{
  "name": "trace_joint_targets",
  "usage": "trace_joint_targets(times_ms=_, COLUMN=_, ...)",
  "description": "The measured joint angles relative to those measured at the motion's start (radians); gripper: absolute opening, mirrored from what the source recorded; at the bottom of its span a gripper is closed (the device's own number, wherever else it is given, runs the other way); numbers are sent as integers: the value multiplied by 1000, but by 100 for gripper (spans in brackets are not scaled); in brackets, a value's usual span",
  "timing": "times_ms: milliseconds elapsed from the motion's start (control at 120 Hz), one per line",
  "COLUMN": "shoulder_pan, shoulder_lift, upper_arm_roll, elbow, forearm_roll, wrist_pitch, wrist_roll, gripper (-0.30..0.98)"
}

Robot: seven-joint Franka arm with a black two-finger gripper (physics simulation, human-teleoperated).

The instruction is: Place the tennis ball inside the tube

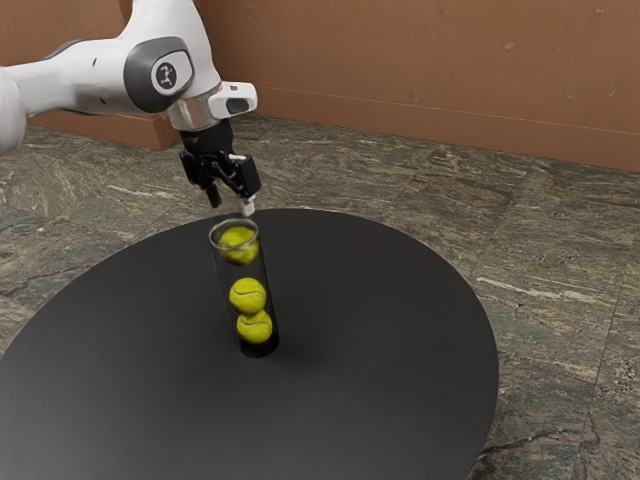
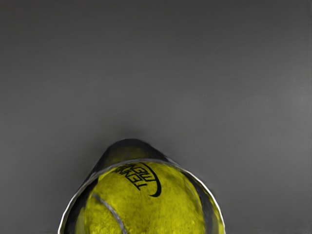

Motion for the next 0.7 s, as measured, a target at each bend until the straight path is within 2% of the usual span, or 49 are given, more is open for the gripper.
trace_joint_targets(times_ms=425, shoulder_pan=-4, shoulder_lift=-39, upper_arm_roll=16, elbow=6, forearm_roll=4, wrist_pitch=-29, wrist_roll=13, gripper=67)
trace_joint_targets(times_ms=567, shoulder_pan=7, shoulder_lift=-115, upper_arm_roll=56, elbow=53, forearm_roll=45, wrist_pitch=-116, wrist_roll=5, gripper=68)
trace_joint_targets(times_ms=700, shoulder_pan=56, shoulder_lift=-72, upper_arm_roll=78, elbow=138, forearm_roll=69, wrist_pitch=-203, wrist_roll=-5, gripper=68)
